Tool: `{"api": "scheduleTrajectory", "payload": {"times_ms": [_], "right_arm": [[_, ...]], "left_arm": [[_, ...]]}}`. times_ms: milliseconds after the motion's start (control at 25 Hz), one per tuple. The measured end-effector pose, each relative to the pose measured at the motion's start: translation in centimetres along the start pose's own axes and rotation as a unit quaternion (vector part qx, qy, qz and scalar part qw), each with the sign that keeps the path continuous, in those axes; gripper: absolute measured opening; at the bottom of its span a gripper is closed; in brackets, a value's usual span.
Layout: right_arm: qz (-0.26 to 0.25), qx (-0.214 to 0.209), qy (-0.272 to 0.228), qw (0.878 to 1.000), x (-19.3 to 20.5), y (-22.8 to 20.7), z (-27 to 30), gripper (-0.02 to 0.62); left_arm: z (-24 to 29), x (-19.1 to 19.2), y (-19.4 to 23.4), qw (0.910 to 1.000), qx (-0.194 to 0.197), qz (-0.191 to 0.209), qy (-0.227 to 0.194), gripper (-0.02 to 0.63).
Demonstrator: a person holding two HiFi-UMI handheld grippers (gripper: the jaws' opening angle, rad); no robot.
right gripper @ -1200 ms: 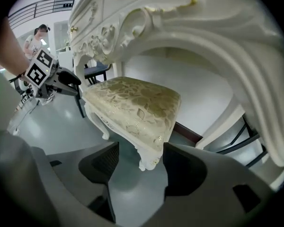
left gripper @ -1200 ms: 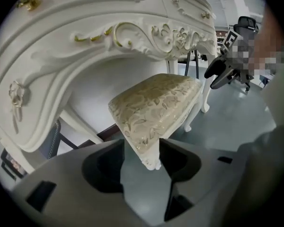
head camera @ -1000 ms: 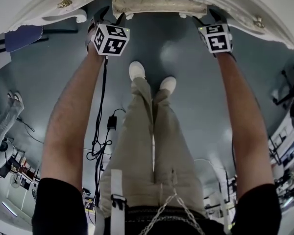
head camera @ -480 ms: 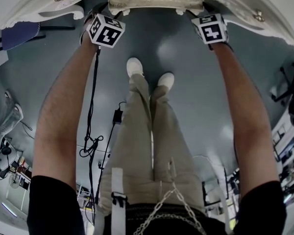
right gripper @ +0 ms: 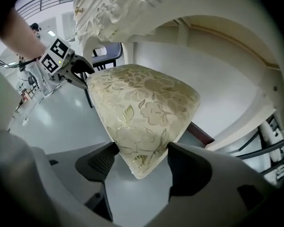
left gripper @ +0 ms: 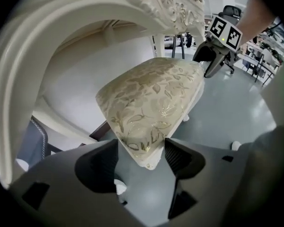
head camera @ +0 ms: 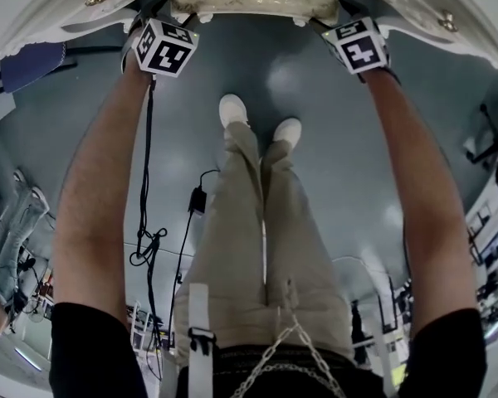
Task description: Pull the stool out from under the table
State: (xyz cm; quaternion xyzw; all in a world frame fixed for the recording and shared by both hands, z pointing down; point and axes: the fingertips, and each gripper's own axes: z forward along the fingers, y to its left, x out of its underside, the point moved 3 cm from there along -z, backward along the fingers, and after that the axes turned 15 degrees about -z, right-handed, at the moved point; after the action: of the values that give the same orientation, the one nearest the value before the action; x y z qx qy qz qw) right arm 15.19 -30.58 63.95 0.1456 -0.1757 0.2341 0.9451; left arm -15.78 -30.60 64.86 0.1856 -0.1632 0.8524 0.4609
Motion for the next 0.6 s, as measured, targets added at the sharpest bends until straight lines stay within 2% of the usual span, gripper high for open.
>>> {"api": "scheduleTrajectory", "payload": {"times_ms": [120,240,400,600], "right_arm": [[-0.002,0.004,0.007,1.000,-0.28,0.21,0.32,0.324],[-0.008,0.013,0.025,1.000,-0.13,0.27,0.63,0.327],[-0.007,0.021,0.035,0.999,-0.06,0.30,1.11,0.330],[0.007,0.024,0.029,0.999,0.02,0.47,0.76,0.328]], "left_arm": [[0.17,-0.15,0.02,0.9998,0.009,0.015,0.006,0.288],[0.56,-0.22,-0.22,0.9991,0.035,0.019,0.019,0.293],[0.70,-0.19,-0.09,0.9984,0.047,0.011,0.031,0.291],[0.45,-0.28,-0.54,0.9982,0.035,-0.021,0.044,0.288]]}}
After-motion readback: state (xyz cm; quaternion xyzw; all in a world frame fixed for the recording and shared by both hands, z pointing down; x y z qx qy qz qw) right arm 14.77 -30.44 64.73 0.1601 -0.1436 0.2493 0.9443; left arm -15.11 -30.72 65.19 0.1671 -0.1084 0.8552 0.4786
